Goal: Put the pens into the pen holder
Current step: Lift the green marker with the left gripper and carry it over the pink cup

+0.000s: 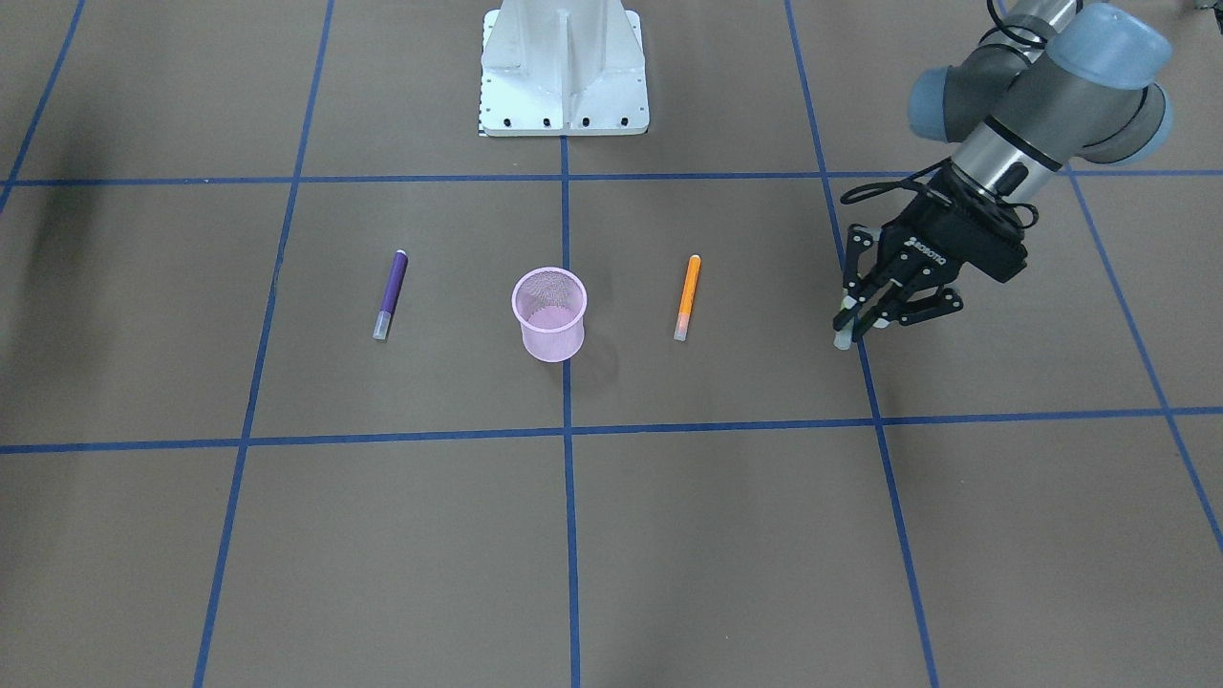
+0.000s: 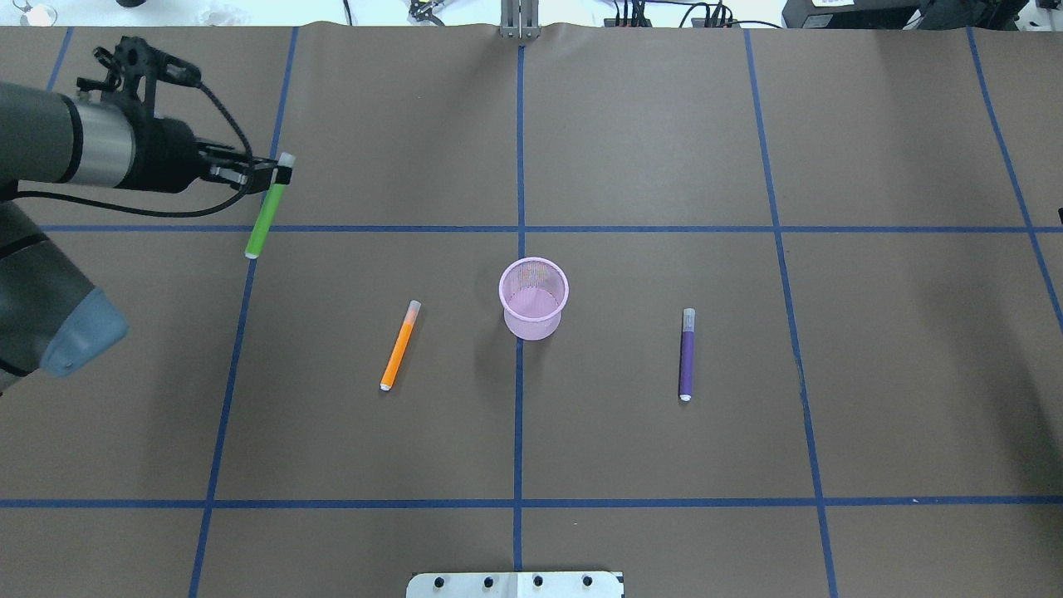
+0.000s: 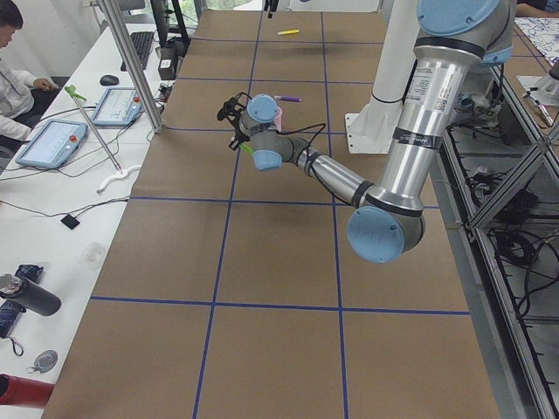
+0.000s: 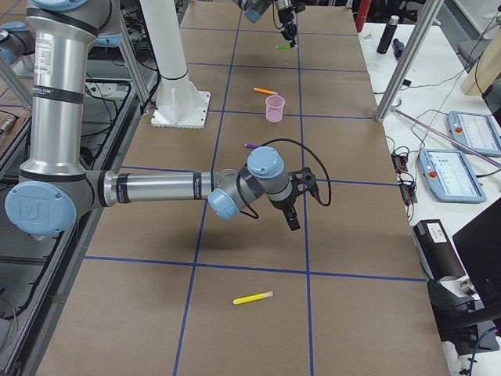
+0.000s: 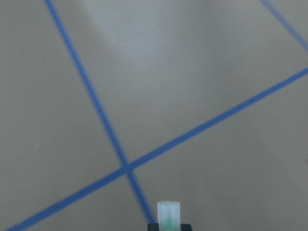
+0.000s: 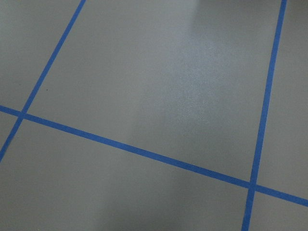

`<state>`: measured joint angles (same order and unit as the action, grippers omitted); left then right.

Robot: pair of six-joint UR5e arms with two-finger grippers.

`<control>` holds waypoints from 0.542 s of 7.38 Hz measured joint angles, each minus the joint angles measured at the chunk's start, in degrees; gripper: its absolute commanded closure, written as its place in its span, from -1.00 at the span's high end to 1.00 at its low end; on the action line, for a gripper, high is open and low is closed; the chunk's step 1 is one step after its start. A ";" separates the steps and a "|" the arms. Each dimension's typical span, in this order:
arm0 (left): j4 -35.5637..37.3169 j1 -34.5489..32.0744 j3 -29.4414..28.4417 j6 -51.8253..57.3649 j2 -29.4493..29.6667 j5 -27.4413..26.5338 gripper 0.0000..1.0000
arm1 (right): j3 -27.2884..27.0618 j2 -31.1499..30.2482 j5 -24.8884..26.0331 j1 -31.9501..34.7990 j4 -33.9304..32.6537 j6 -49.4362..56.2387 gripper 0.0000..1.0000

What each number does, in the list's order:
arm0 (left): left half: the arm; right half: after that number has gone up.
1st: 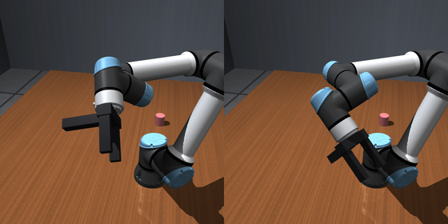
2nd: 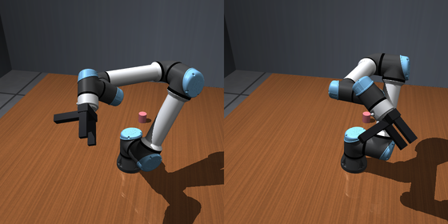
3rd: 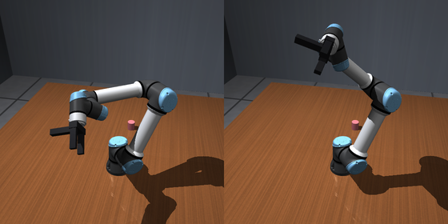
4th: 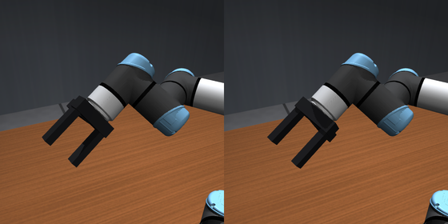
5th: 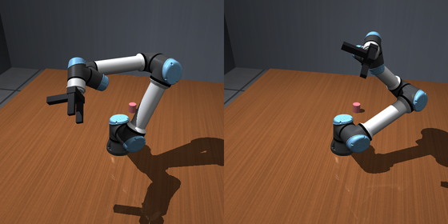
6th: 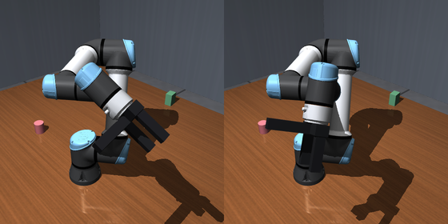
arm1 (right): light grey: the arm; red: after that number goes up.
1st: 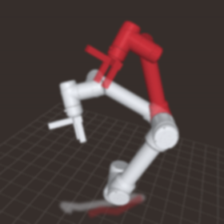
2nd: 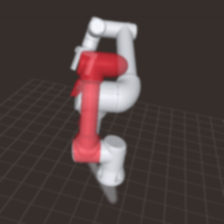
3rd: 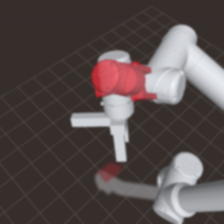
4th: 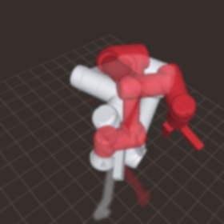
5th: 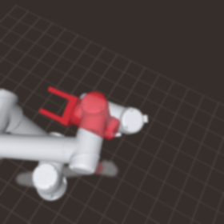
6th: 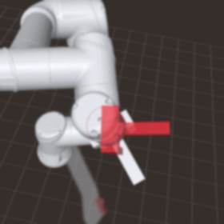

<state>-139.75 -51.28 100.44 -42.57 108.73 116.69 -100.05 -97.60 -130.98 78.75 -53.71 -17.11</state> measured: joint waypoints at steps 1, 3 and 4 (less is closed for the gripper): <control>-4.37 2.35 -0.49 -0.70 3.13 -3.45 -1.00 | 0.02 0.00 0.00 -0.05 0.18 0.04 0.98; -12.68 12.53 -3.22 -1.00 9.28 -17.65 -1.00 | 0.03 0.03 0.01 -0.08 0.29 0.06 0.98; -16.33 16.77 -6.54 -0.87 12.83 -24.21 -1.00 | 0.03 0.04 0.02 -0.09 0.32 0.08 0.98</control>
<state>-156.07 -34.52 93.90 -43.43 121.56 92.49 -100.02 -97.56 -130.96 78.67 -53.39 -17.03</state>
